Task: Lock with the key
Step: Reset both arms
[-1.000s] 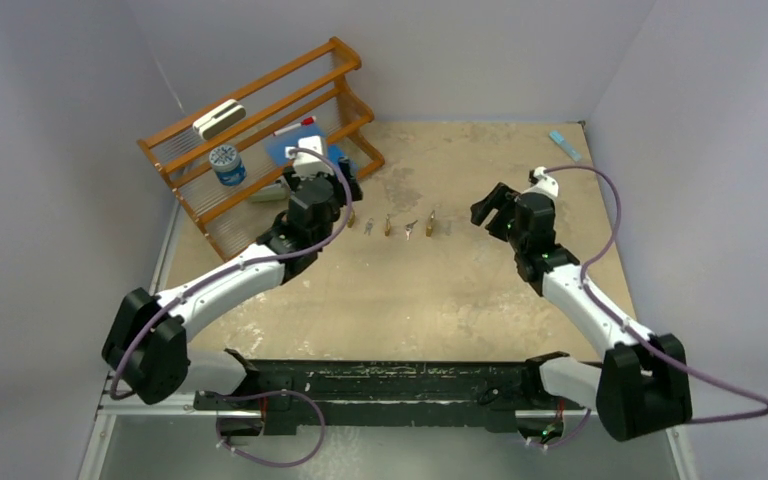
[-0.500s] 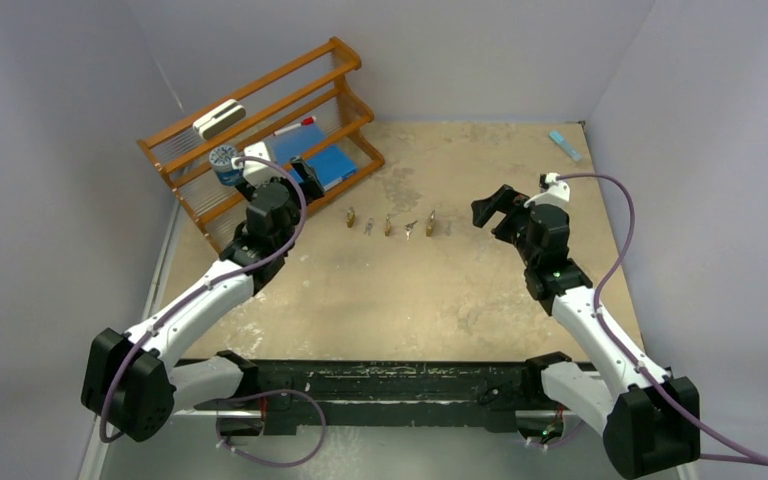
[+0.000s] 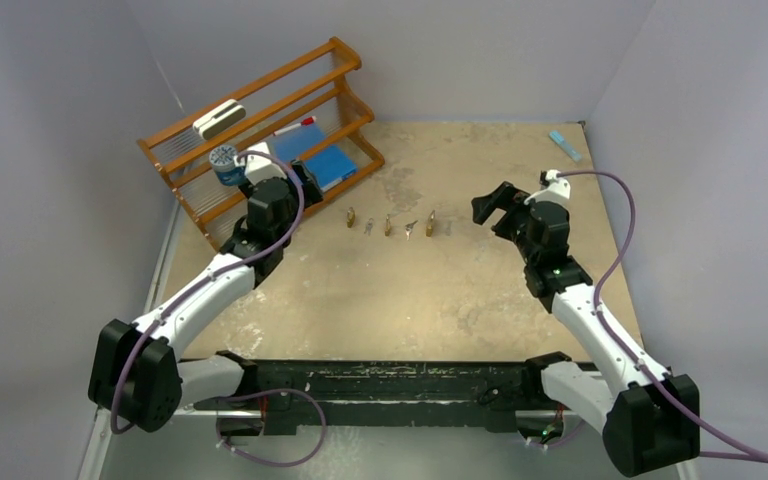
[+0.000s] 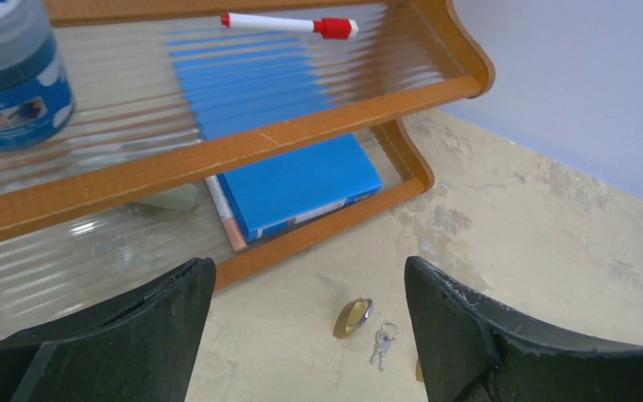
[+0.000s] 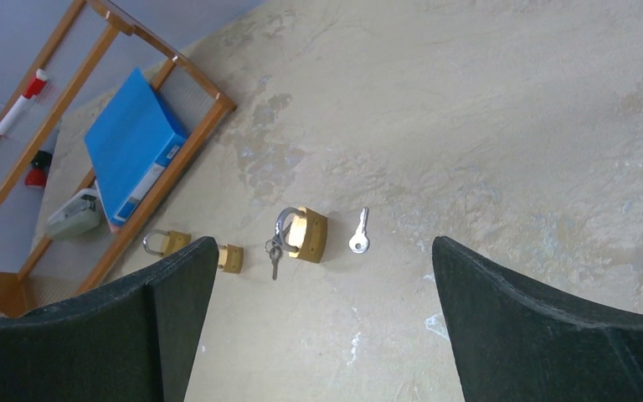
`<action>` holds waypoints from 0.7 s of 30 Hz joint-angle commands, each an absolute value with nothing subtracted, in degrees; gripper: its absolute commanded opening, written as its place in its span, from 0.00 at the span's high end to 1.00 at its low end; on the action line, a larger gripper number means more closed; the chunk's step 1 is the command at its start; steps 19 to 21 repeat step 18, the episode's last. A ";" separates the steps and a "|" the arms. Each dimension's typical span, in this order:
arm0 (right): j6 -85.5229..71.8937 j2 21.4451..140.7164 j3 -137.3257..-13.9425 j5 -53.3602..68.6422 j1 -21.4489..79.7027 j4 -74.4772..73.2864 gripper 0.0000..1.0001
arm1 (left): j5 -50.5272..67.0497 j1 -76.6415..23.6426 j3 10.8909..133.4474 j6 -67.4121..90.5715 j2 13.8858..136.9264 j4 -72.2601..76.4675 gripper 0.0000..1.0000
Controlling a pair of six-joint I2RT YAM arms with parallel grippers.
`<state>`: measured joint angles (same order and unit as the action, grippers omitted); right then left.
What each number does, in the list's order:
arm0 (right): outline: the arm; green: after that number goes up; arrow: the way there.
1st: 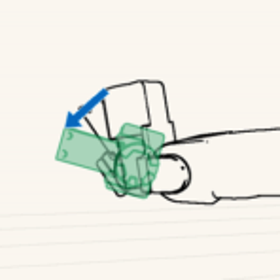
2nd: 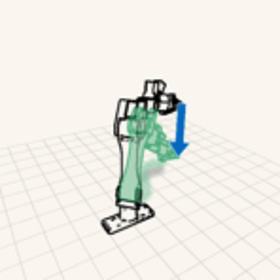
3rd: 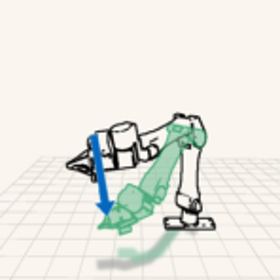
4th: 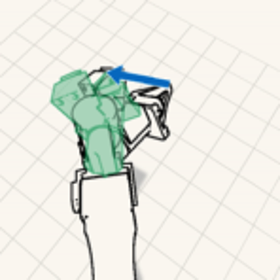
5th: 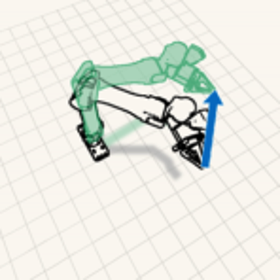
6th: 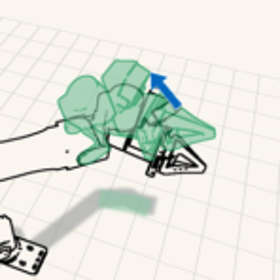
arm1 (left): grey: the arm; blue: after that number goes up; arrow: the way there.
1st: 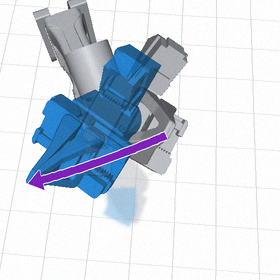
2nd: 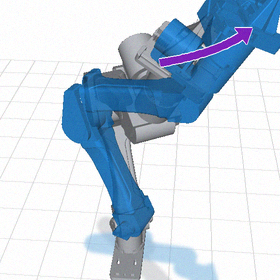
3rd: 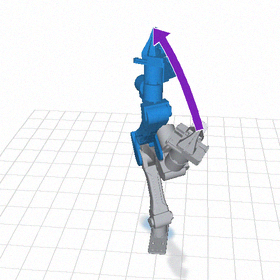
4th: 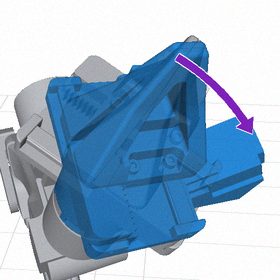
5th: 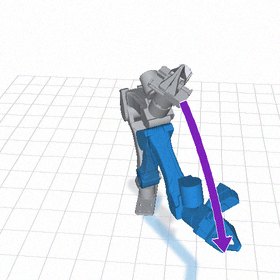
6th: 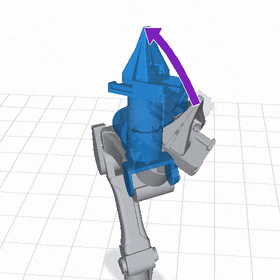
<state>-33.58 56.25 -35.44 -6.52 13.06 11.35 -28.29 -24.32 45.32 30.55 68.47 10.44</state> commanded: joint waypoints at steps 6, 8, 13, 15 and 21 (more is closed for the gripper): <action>-32.51 54.70 -38.13 -6.55 12.97 12.99 0.01 | -24.20 -23.74 46.89 31.73 67.68 12.45 0.21; -32.23 54.71 -38.02 -6.76 12.96 12.99 0.01 | -25.35 -23.74 45.26 31.99 66.26 14.58 0.21; -32.21 55.31 -38.27 -6.79 12.93 12.72 0.01 | -27.65 -23.80 42.13 31.07 63.10 17.92 0.21; -32.18 55.60 -38.36 -5.25 12.95 12.97 0.01 | -27.92 -23.80 41.30 30.54 62.38 19.25 0.21; -31.10 55.53 -37.92 -4.77 12.95 14.39 0.01 | -27.81 -23.76 42.23 30.50 62.75 16.94 0.21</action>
